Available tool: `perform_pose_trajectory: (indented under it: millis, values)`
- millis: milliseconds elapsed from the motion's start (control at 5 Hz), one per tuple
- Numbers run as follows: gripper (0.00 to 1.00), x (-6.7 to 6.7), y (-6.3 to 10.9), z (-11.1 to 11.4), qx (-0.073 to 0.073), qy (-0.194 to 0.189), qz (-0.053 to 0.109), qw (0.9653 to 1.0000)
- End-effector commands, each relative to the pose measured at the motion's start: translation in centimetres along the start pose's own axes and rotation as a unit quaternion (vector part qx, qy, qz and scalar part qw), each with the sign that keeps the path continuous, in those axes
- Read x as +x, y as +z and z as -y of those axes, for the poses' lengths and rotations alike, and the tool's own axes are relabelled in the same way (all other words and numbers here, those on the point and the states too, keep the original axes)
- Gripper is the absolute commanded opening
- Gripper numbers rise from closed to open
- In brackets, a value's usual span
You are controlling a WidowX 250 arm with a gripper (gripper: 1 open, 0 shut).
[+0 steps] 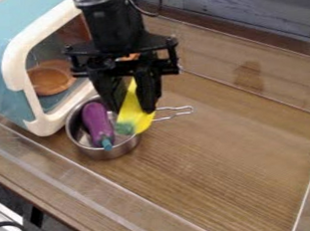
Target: Put the banana in the silver pot
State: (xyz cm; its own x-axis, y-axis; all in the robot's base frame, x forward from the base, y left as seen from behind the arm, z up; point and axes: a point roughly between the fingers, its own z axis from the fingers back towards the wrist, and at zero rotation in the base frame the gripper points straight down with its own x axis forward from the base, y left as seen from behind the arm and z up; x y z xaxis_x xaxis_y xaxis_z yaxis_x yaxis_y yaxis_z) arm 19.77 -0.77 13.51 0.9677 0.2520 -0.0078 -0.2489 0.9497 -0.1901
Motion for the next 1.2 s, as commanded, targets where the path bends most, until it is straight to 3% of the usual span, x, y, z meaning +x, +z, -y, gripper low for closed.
perform_pose_trajectory:
  millis: [0, 400, 800, 1000]
  values:
    - [0.0, 0.0, 1.1, -1.4, -0.002, -0.029, 0.014, 0.9995]
    - [0.0, 0.1, 1.2, -2.0, 0.0, -0.003, 0.017, 0.9998]
    - [0.0, -1.0, 1.4, -1.0, 0.002, -0.022, 0.012, 0.9997]
    - [0.0, -0.6, 2.5, -0.1, 0.003, -0.022, 0.011, 0.9997]
